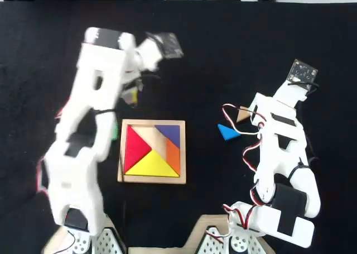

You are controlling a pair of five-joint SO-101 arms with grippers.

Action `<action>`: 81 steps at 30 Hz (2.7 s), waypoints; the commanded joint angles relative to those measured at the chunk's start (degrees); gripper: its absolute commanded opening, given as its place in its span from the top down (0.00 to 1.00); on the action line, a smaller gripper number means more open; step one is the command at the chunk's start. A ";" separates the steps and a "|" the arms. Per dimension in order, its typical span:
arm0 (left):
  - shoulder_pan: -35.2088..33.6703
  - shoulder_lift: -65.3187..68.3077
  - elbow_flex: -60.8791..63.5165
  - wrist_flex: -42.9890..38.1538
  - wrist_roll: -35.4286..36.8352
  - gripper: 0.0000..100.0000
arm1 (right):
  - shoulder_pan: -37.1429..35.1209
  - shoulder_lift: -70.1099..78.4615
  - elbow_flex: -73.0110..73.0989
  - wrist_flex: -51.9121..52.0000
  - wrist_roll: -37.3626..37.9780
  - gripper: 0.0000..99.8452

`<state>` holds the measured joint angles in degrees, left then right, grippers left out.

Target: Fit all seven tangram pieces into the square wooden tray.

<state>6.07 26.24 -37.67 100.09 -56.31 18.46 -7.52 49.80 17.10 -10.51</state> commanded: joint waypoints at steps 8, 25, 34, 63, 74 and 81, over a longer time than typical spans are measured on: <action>-7.96 -44.13 32.31 -6.42 18.37 0.82 | -0.62 -0.40 -3.12 -1.05 0.70 0.99; -30.29 -45.89 78.37 -40.18 53.63 0.83 | -0.97 0.04 -4.79 4.31 3.60 0.98; -27.30 -43.25 89.10 -54.59 59.16 0.83 | -0.88 0.04 -4.88 4.22 3.52 0.98; -21.41 -61.10 104.48 -64.09 56.26 0.83 | -4.40 -0.40 -5.76 4.66 3.52 0.98; -21.32 -61.01 104.66 -64.09 56.26 0.83 | -6.95 -1.27 -25.54 36.57 3.34 0.98; -21.32 -61.01 104.84 -64.09 56.26 0.83 | -7.56 6.11 -38.20 50.20 -6.42 0.96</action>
<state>-15.91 -34.77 68.09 36.79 0.48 12.04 -4.70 19.65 61.14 -11.12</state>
